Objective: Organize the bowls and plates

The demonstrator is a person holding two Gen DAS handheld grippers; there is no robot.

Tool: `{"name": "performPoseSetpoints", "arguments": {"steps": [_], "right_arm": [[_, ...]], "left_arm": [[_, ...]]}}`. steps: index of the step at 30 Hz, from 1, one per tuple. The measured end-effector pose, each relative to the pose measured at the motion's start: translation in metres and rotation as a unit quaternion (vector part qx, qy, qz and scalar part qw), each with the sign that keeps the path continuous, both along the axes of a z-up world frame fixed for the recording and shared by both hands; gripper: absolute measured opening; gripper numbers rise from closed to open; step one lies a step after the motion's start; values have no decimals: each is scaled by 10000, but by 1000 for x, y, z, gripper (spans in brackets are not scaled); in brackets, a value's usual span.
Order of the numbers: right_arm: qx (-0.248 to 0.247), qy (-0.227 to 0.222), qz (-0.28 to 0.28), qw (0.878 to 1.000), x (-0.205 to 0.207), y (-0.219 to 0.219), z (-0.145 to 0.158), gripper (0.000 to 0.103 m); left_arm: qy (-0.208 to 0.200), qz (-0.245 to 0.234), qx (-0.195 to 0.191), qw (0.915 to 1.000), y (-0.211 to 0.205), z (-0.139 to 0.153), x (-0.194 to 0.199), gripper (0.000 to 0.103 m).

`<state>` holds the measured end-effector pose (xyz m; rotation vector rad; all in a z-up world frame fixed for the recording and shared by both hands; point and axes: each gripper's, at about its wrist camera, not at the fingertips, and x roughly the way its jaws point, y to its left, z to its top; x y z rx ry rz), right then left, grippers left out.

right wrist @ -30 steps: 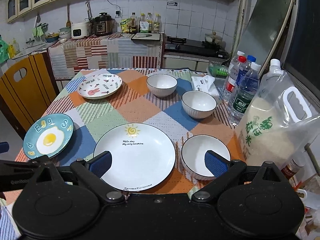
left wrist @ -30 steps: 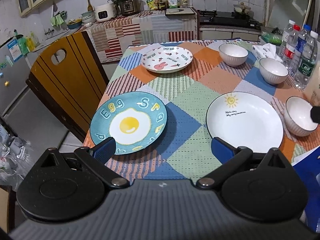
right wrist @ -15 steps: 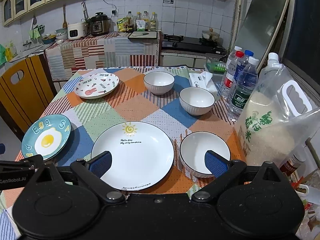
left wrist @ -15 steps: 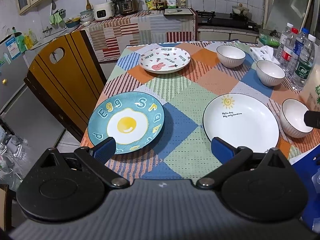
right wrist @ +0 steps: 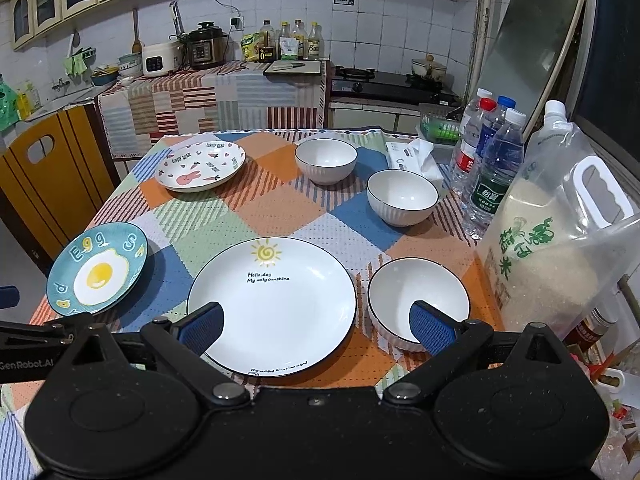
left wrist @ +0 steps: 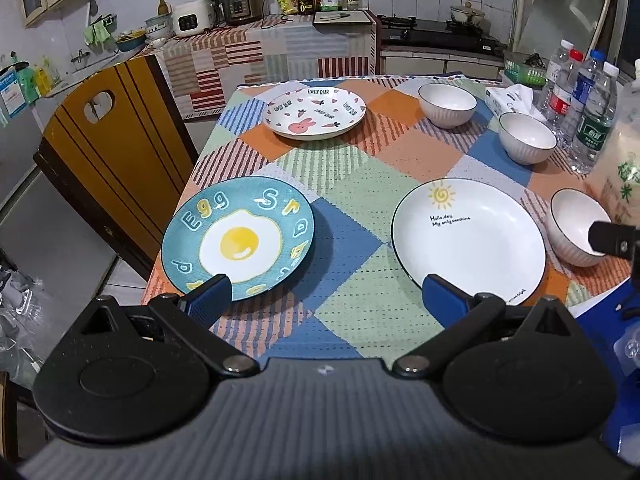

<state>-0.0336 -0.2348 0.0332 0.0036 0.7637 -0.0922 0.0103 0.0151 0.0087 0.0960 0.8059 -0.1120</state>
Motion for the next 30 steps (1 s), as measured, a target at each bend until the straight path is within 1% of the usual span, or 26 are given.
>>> {"name": "performPoseSetpoints", "arguments": {"steps": [4, 7, 9, 12, 14, 15, 16, 17, 18, 21, 23, 26, 27, 30], "right_arm": [[-44, -90, 123, 9999, -1, 3, 1, 101], [-272, -390, 349, 9983, 1, 7, -1, 101], [-326, -575, 570, 9962, 5, 6, -1, 101], [-162, -917, 935, 9913, 11, -3, -3, 101], [48, -979, 975, 9904, 17, -13, -12, 101], [162, -861, 973, 9914, 21, -18, -18, 100], [343, -631, 985, 9925, 28, -24, -27, 97], [502, -413, 987, 9930, 33, -27, -35, 93], [755, -87, 1009, 9920, 40, -33, -47, 85], [1337, 357, 849, 9867, 49, -47, -71, 84], [1569, 551, 752, 9832, 50, -51, -86, 84], [1676, 642, 677, 9814, 50, -51, -102, 84], [1704, 688, 633, 9809, 51, -51, -108, 82], [1913, 729, 447, 9778, 55, -56, -126, 74]], "left_arm": [[-177, -107, 61, 9998, 1, 5, 14, 103], [-276, -319, 166, 9990, 3, 10, 30, 103], [-236, -526, 109, 9983, 7, 11, 41, 103], [-72, -868, -68, 9962, 10, 7, 54, 103], [97, -1094, -212, 9937, 9, 1, 63, 103], [167, -1169, -311, 9925, 8, -2, 67, 103], [194, -1212, -337, 9919, 6, -5, 70, 103], [176, -1270, -331, 9912, 1, -8, 71, 103], [148, -1349, -322, 9902, -4, -11, 72, 103], [177, -1468, -311, 9885, -18, -27, 79, 100], [272, -1521, -366, 9873, -27, -38, 84, 99], [333, -1643, -405, 9850, -38, -52, 88, 98], [327, -1708, -402, 9839, -43, -56, 89, 98], [323, -1845, -262, 9820, -56, -72, 93, 90]]}}
